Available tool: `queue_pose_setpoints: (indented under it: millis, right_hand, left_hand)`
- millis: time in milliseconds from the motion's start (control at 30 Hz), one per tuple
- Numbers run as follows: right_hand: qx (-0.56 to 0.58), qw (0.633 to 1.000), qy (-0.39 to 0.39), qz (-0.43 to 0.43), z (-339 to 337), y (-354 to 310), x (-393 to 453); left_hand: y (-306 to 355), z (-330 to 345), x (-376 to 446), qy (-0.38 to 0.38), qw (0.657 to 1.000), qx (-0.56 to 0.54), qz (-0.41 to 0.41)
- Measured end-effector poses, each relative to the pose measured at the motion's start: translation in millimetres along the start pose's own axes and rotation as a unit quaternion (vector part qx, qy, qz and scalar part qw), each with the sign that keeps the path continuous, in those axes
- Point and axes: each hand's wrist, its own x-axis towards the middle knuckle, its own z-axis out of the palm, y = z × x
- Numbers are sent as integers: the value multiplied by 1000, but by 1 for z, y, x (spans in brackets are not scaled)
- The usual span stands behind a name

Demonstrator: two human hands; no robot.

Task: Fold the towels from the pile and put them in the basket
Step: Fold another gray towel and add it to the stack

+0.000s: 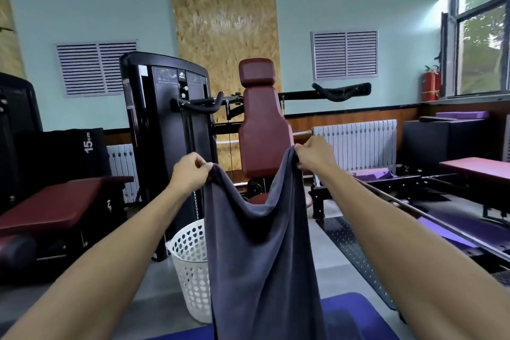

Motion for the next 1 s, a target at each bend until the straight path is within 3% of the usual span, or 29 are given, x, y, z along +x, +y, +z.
queue_pose_setpoints:
  millis: [100, 300, 467, 767, 900, 1000]
  right_hand:
    - [24, 999, 27, -27, 20, 1, 33]
    - [127, 986, 88, -67, 40, -14, 84]
    - [130, 982, 97, -93, 46, -26, 92]
    - [92, 987, 82, -107, 28, -32, 32]
    - [10, 992, 33, -118, 18, -3, -29]
    - [5, 996, 14, -88, 9, 26, -84]
  left_hand:
    - [-8, 10, 51, -15, 999, 35, -28]
    - [21, 8, 126, 102, 994, -45, 21]
    - [35, 1, 135, 138, 983, -99, 63]
    - [29, -34, 61, 104, 988, -107, 42]
    - [2, -41, -16, 85, 994, 34, 53]
    - [-25, -40, -78, 31, 999, 21, 30]
